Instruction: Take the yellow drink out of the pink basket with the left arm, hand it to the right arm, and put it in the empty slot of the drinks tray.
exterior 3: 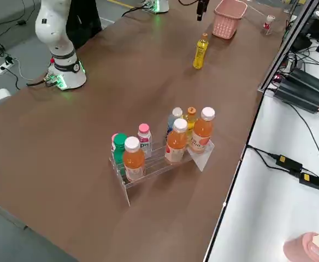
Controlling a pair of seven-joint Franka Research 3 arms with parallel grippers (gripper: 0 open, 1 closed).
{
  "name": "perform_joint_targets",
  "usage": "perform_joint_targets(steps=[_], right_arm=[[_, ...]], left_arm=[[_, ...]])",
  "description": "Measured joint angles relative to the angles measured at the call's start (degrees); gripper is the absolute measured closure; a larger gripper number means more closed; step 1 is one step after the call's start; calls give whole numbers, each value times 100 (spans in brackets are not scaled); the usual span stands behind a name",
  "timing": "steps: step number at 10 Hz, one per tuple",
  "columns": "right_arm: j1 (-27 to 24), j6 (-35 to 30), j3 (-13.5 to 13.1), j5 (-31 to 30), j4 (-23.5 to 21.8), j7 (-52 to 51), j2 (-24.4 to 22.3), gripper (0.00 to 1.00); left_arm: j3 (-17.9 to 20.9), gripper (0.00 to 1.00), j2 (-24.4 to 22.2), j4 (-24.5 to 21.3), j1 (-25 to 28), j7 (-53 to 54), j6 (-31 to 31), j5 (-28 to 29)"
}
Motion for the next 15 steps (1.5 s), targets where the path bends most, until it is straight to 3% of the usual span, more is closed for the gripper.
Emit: perform_joint_targets(steps=[3,6,8,11,14,15], right_arm=[[41,318,-14,-131,139,317,431,8],[104,346,-28,-261,709,355,988,10],[272,400,-37,-500,837,414,1271,9],[433,408,-56,-556,833,506,1401,12],[418,454,-106,-556,833,512,1401,29],[404,481,-119,-556,833,514,1401,30]], left_arm=[[0,0,-38,-6,-11,-3,-24,0],[-1,0,-38,-6,-22,-235,-104,0],[-133,0,-50,5,131,-268,-200,8],[-1519,0,-114,79,1478,-268,-210,16],[-2666,0,-119,126,2521,-276,-211,71],[-2843,0,-122,147,2658,-276,-211,142]])
